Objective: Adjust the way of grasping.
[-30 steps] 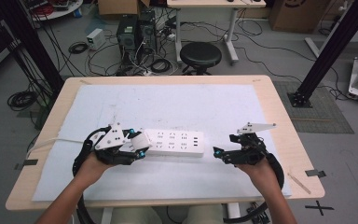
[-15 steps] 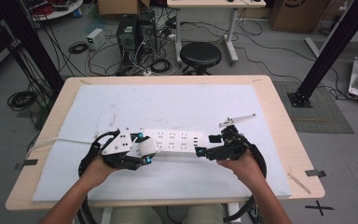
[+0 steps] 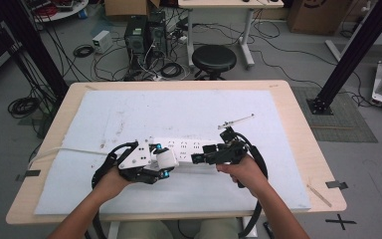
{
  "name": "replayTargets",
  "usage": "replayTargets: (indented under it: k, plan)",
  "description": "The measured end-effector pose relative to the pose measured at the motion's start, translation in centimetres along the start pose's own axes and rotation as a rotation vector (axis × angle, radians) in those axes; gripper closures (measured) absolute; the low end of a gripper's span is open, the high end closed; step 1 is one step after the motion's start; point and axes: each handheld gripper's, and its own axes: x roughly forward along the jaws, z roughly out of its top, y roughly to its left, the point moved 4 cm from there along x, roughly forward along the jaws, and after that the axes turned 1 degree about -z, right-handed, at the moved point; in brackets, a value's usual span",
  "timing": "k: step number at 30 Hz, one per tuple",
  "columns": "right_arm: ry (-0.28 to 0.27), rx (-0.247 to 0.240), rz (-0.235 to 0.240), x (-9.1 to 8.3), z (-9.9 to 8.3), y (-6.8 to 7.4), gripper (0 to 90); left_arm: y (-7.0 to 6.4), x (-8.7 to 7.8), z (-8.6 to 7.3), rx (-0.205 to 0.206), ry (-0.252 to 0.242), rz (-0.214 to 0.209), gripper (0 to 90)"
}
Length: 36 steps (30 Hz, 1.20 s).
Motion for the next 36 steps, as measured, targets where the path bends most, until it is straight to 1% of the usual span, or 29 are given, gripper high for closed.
replayTargets:
  k: [1, 2, 3, 5, 6, 9, 11, 13, 17, 19, 22, 24, 26, 28, 31, 32, 33, 35, 36]
  plan:
    - [0.000, 0.000, 0.000, 0.0, 0.0, 0.0, 20.8, 0.0, 0.0, 0.0, 0.000, 0.000, 0.000, 42.5]
    - [0.009, 0.010, 0.011, 0.1, 0.1, 0.1, 20.8, 0.0, 0.0, 0.0, 0.000, 0.000, 0.000, 42.5]
    - [0.017, 0.016, 0.027, 0.5, 0.2, 0.3, 21.3, -0.1, 0.3, 0.2, 0.010, -0.001, -0.004, 42.5]
    - [0.030, 0.031, 0.039, 0.8, 0.3, 0.3, 23.9, -0.2, 0.5, 0.2, 0.011, -0.003, -0.007, 42.5]
    - [0.031, 0.034, 0.053, 1.0, 0.3, 0.3, 24.1, -0.2, 0.6, 0.3, 0.016, -0.003, -0.006, 42.5]
    - [0.048, 0.066, 0.070, 1.3, 0.4, 0.1, 27.1, -0.2, 0.9, 0.3, 0.017, -0.002, -0.004, 42.5]
    - [0.050, 0.091, 0.099, 1.5, 0.4, -0.1, 27.1, -0.3, 1.0, 0.3, 0.014, -0.002, -0.004, 42.5]
    - [0.059, 0.121, 0.117, 1.7, 0.4, -0.2, 27.2, -0.4, 1.3, 0.4, 0.019, -0.002, -0.007, 42.5]
    - [0.073, 0.149, 0.140, 2.0, 0.4, -0.1, 27.4, -0.6, 1.7, 0.6, 0.026, -0.003, -0.015, 42.5]
    - [0.077, 0.154, 0.151, 2.2, 0.5, -0.1, 28.0, -0.7, 1.9, 0.7, 0.030, -0.005, -0.019, 42.5]
    - [0.101, 0.172, 0.167, 2.6, 0.5, 0.0, 29.8, -0.8, 2.1, 0.9, 0.033, -0.011, -0.021, 42.5]
    - [0.106, 0.181, 0.173, 2.9, 0.5, 0.1, 30.1, -0.8, 2.2, 1.0, 0.036, -0.014, -0.021, 42.5]
    - [0.112, 0.185, 0.184, 3.1, 0.5, 0.0, 34.9, -0.9, 2.3, 1.1, 0.039, -0.013, -0.026, 42.5]
    - [0.117, 0.196, 0.201, 3.4, 0.5, 0.1, 35.6, -1.0, 2.4, 1.1, 0.042, -0.020, -0.024, 42.5]
    - [0.124, 0.199, 0.205, 3.8, 0.4, 0.1, 36.9, -1.0, 2.4, 1.2, 0.045, -0.019, -0.027, 42.5]
    - [0.134, 0.214, 0.216, 4.1, 0.4, 0.2, 40.7, -1.1, 2.5, 1.2, 0.046, -0.022, -0.029, 42.5]
    - [0.131, 0.220, 0.230, 4.2, 0.3, 0.1, 43.6, -1.1, 2.5, 1.2, 0.046, -0.022, -0.031, 42.5]
    - [0.133, 0.227, 0.248, 4.4, 0.4, 0.2, 49.2, -1.1, 2.5, 1.3, 0.051, -0.020, -0.028, 42.5]
    - [0.138, 0.223, 0.249, 4.5, 0.3, 0.2, 51.4, -1.2, 2.5, 1.3, 0.052, -0.019, -0.028, 42.5]
